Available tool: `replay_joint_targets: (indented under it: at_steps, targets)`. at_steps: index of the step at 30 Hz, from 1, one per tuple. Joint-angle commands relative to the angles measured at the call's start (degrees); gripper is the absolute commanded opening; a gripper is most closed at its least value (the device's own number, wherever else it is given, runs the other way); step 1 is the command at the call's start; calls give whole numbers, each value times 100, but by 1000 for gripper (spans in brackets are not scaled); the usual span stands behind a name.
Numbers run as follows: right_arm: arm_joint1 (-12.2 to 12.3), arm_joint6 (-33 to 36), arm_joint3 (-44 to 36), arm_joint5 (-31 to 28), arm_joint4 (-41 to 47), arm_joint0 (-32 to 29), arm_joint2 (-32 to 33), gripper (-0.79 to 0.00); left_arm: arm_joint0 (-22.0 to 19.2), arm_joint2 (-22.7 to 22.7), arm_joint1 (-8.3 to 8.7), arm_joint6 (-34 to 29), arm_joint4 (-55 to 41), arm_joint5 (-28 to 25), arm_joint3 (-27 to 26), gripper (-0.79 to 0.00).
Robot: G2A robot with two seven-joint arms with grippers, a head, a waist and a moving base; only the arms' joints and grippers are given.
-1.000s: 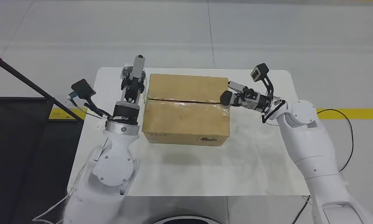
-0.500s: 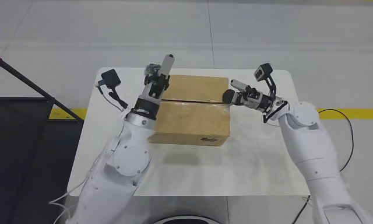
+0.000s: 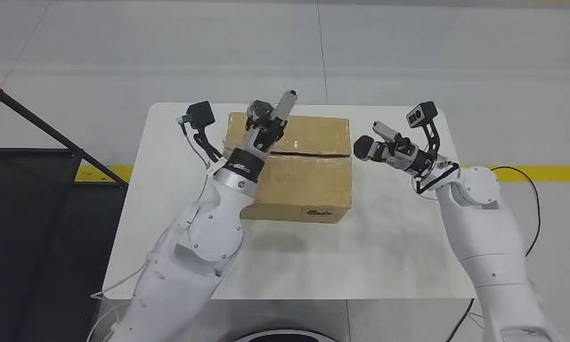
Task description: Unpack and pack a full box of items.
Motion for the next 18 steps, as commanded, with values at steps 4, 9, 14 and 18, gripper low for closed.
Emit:
replay_joint_targets:
  at_steps: [4, 9, 14, 18]
  targets:
    - [26, 3, -14, -24, 62, -87, 94, 0, -54, 120, -40, -113, 73, -3, 95, 0]
    - [42, 10, -5, -55, 105, -138, 145, 0, -87, 208, -76, -310, 32, -1, 203, 0]
    - [57, 21, 17, -77, 146, -178, 190, 0, -145, 309, -116, -428, 61, -4, 368, 0]
    - [68, 31, 29, -88, 176, -209, 224, 0, -219, 427, -156, -529, 94, 12, 510, 0]
